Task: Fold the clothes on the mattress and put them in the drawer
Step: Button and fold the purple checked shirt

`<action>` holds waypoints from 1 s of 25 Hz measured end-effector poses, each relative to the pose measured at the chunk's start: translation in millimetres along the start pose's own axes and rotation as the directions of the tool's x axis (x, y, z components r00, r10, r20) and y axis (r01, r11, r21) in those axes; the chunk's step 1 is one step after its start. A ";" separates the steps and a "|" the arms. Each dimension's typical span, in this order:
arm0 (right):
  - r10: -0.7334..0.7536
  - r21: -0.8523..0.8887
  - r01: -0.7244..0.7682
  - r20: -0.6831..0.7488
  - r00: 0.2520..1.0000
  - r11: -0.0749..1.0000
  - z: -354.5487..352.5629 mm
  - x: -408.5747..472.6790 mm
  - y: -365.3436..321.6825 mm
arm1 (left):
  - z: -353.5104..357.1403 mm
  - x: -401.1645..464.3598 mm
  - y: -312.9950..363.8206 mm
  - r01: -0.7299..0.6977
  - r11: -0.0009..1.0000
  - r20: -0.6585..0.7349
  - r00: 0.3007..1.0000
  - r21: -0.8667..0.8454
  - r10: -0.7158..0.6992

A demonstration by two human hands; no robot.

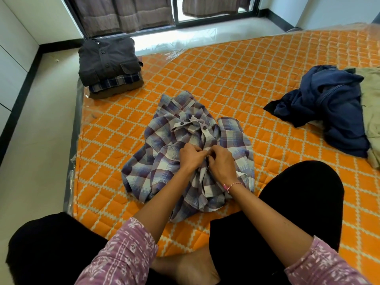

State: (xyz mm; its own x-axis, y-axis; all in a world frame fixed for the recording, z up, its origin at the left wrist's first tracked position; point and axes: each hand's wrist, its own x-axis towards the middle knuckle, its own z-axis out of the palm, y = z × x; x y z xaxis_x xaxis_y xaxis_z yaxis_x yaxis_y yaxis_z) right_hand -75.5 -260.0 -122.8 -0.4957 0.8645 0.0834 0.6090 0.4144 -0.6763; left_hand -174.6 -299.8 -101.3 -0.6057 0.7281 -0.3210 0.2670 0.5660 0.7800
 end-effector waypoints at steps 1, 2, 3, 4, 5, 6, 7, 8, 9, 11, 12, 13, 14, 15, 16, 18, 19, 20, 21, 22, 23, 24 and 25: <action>0.004 0.013 -0.004 -0.011 1.000 1.000 0.0 -0.3 0.3 | 2.1 -1.2 -1.4 0.003 0.998 -0.022 1.000 -0.064 -0.005; 0.018 0.042 -0.016 -0.026 1.000 0.999 0.0 -0.2 0.7 | 3.7 -1.6 -3.6 0.005 0.993 -0.042 0.999 -0.117 -0.010; 0.041 0.087 -0.038 -0.033 0.999 0.995 -0.8 0.5 0.5 | 4.8 -1.8 -5.6 0.003 0.987 -0.058 0.998 -0.158 -0.013; 0.072 0.149 -0.068 -0.022 0.997 0.986 -2.6 1.8 -0.1 | 4.9 -2.1 -7.1 -0.003 0.981 -0.068 0.998 -0.192 -0.010; 0.115 0.228 -0.118 0.024 0.993 0.966 -5.9 3.7 -1.7 | 4.4 -2.2 -8.4 -0.015 0.976 -0.072 0.997 -0.218 -0.001; 0.172 0.334 -0.199 0.108 0.979 0.921 -10.1 6.7 -2.7 | 3.4 -1.7 -9.7 -0.033 0.971 -0.068 0.998 -0.238 0.017; 0.234 0.455 -0.319 0.234 0.944 0.831 -15.2 11.0 -2.9 | 2.2 -0.8 -10.8 -0.057 0.964 -0.054 0.998 -0.259 0.045; 0.278 0.559 -0.468 0.393 0.876 0.685 -21.2 15.8 -2.4 | 1.0 -0.2 -11.9 -0.079 0.957 -0.031 0.997 -0.278 0.074; 0.287 0.608 -0.612 0.550 0.784 0.506 -28.3 19.8 -1.1 | -0.1 -0.4 -13.1 -0.102 0.950 -0.010 0.995 -0.294 0.104; 0.249 0.559 -0.768 0.732 0.634 0.312 -41.5 26.3 3.4 | -2.0 0.4 -14.6 -0.144 0.941 0.036 0.986 -0.307 0.163; 0.234 0.523 -0.785 0.761 0.605 0.331 -45.7 28.7 5.4 | -3.3 1.4 -15.2 -0.161 0.938 0.064 0.980 -0.307 0.189; 0.219 0.500 -0.769 0.762 0.609 0.397 -48.3 32.0 6.5 | -4.7 2.5 -15.1 -0.176 0.935 0.093 0.973 -0.306 0.214; 0.207 0.491 -0.732 0.746 0.633 0.472 -49.6 34.9 6.0 | -6.2 4.3 -15.1 -0.186 0.937 0.122 0.966 -0.295 0.230; 0.193 0.488 -0.689 0.723 0.663 0.536 -50.1 38.1 4.3 | -7.9 5.8 -13.7 -0.195 0.940 0.143 0.960 -0.281 0.242; 0.180 0.484 -0.657 0.709 0.681 0.578 -50.1 41.5 3.5 | -9.2 7.0 -11.3 -0.200 0.943 0.143 0.959 -0.264 0.244; 0.148 0.451 -0.661 0.749 0.646 0.599 -53.5 48.7 6.9 | -14.9 6.3 -5.2 -0.167 0.952 0.188 0.958 -0.257 0.219; 0.109 0.401 -0.678 0.809 0.577 0.616 -58.3 51.2 9.4 | -20.4 4.3 -1.9 -0.112 0.960 0.298 0.936 -0.258 0.189; 0.069 0.312 -0.677 0.878 0.473 0.667 -64.3 52.0 11.4 | -27.5 1.3 0.6 -0.034 0.971 0.475 0.868 -0.236 0.146; 0.054 0.197 -0.634 0.934 0.354 0.747 -71.1 52.0 10.8 | -37.4 -1.0 2.7 0.038 0.986 0.665 0.743 -0.164 0.082; 0.075 0.079 -0.542 0.964 0.256 0.836 -78.1 51.0 7.9 | -49.2 -2.2 3.9 0.058 0.996 0.794 0.608 -0.063 0.015; 0.130 -0.026 -0.418 0.966 0.222 0.908 -81.9 54.1 5.4 | -61.5 -0.2 6.1 0.043 0.999 0.843 0.537 0.015 -0.036; 0.187 -0.096 -0.302 0.939 0.290 0.949 -83.8 60.1 0.7 | -71.5 6.8 8.7 0.039 0.999 0.825 0.563 0.037 -0.053; 0.207 -0.111 -0.234 0.874 0.439 0.966 -82.2 68.3 -4.0 | -80.3 13.6 13.1 0.056 0.998 0.742 0.669 -0.007 -0.032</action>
State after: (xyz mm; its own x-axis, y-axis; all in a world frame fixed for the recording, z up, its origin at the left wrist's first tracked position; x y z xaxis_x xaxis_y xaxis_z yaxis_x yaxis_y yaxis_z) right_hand -60.9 -179.3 -54.2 -0.6328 0.2166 -0.7434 0.7731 0.2299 -0.5911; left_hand -239.6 -313.5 -52.3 0.1428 0.7562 -0.6386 0.2273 0.6029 0.7648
